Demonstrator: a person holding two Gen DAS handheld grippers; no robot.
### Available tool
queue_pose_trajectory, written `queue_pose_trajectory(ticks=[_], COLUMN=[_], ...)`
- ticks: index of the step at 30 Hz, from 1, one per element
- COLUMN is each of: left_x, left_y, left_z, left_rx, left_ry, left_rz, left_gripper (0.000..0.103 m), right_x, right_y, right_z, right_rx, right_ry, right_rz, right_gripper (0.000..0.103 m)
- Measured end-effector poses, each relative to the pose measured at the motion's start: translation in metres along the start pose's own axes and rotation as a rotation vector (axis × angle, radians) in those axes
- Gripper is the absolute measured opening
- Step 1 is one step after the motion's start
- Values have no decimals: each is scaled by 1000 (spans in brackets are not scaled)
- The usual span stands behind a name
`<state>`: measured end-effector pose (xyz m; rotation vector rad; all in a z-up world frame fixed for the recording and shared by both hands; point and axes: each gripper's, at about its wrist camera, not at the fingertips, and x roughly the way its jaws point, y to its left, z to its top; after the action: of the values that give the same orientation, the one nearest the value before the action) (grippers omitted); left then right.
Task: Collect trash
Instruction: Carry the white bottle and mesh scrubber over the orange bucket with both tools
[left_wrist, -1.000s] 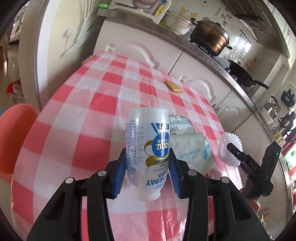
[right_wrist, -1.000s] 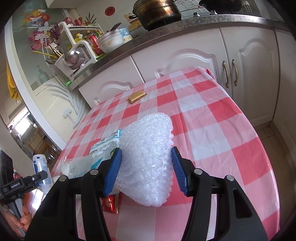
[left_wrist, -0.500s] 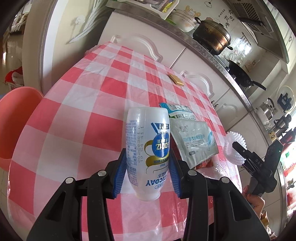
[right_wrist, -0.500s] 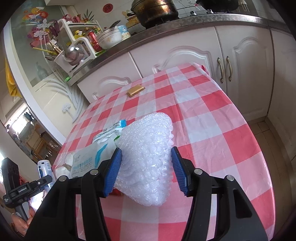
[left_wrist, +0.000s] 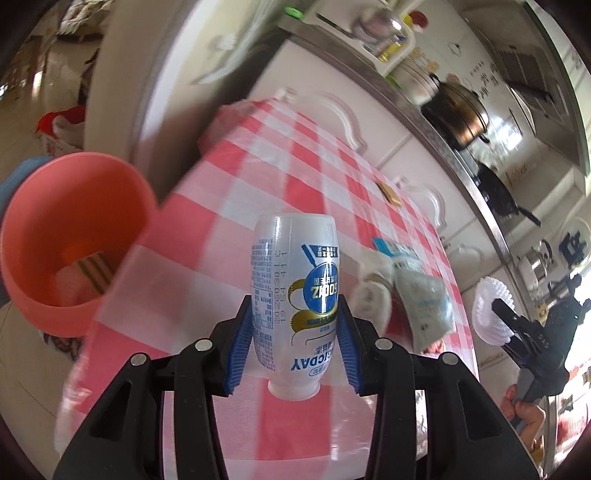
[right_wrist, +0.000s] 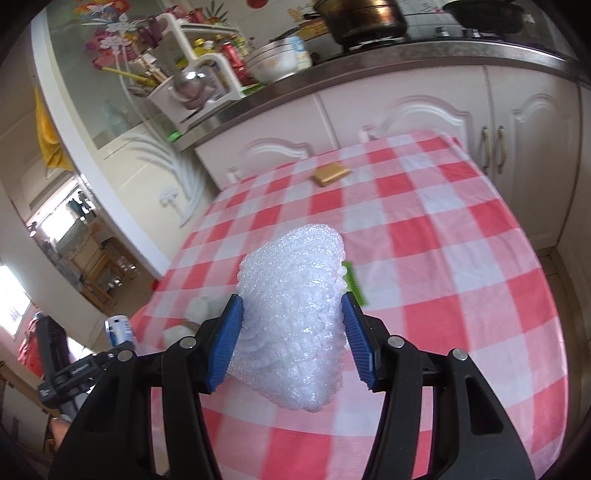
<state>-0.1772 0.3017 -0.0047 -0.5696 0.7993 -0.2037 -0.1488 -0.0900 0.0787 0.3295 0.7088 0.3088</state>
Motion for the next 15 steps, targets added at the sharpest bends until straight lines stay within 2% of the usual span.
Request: queue_pose_trajectory(ticks=[9, 15], left_x=[-42, -76], left_y=[55, 88], left_z=[27, 47], left_rx=[-100, -157], left_ry=[-119, -223], left_rz=[81, 133], left_gripper=[44, 44], right_x=[13, 37], right_y=[68, 132], right_z=[27, 37], right_rx=[-99, -200], right_ry=[19, 50], right_rz=[132, 254], right_gripper=[56, 56])
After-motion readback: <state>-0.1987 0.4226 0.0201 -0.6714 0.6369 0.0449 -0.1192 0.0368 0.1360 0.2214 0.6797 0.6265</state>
